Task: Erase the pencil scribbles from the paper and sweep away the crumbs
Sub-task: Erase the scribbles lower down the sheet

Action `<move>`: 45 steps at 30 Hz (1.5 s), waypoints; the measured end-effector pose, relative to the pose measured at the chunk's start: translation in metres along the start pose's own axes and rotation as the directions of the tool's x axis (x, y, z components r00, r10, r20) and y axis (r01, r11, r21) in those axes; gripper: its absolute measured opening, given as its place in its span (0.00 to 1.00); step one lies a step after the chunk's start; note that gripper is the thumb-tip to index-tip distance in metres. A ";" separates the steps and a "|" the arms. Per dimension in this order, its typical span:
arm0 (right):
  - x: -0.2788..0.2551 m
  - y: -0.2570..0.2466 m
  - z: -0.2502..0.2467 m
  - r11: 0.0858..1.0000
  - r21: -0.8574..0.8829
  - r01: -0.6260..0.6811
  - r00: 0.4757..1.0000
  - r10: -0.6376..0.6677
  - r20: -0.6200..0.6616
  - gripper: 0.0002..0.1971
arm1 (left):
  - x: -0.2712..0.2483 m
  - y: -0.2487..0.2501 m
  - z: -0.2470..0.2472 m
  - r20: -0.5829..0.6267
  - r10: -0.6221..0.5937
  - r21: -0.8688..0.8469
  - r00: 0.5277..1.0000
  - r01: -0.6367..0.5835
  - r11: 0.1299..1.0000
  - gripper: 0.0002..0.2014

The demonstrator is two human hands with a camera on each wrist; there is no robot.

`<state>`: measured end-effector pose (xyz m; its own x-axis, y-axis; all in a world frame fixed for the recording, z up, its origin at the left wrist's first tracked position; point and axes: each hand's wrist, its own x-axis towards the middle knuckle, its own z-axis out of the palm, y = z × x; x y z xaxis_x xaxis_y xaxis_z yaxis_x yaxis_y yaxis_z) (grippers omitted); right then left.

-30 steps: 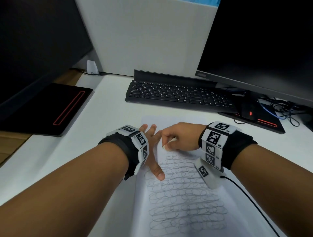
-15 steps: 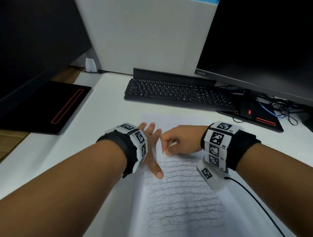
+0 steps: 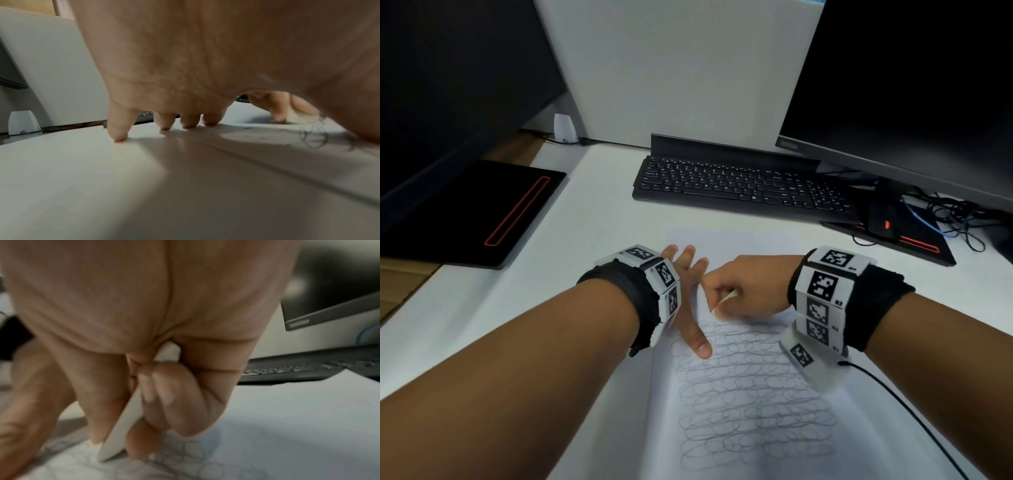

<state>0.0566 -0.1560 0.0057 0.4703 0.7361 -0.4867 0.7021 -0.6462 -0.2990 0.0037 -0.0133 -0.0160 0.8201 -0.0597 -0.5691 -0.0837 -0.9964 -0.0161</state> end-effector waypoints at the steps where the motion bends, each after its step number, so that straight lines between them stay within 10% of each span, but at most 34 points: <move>1: 0.000 0.000 0.000 1.000 0.007 0.001 1.000 -0.001 0.007 0.04 | 0.001 0.000 0.000 -0.003 0.002 0.006 1.000 -0.002 1.000 0.69; 13: -0.002 0.008 0.001 0.997 0.042 -0.066 0.983 0.073 -0.170 0.02 | 0.000 0.001 0.002 -0.006 -0.001 -0.006 1.000 0.001 1.000 0.70; 45: -0.008 0.015 0.006 1.000 0.010 -0.023 0.990 0.024 -0.138 0.02 | -0.001 0.000 0.001 -0.004 0.007 0.009 1.000 -0.007 1.000 0.69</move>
<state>0.0602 -0.1726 0.0001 0.5565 0.7408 -0.3762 0.6857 -0.6652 -0.2956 0.0027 -0.0127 -0.0162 0.8220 -0.0672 -0.5655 -0.0949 -0.9953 -0.0196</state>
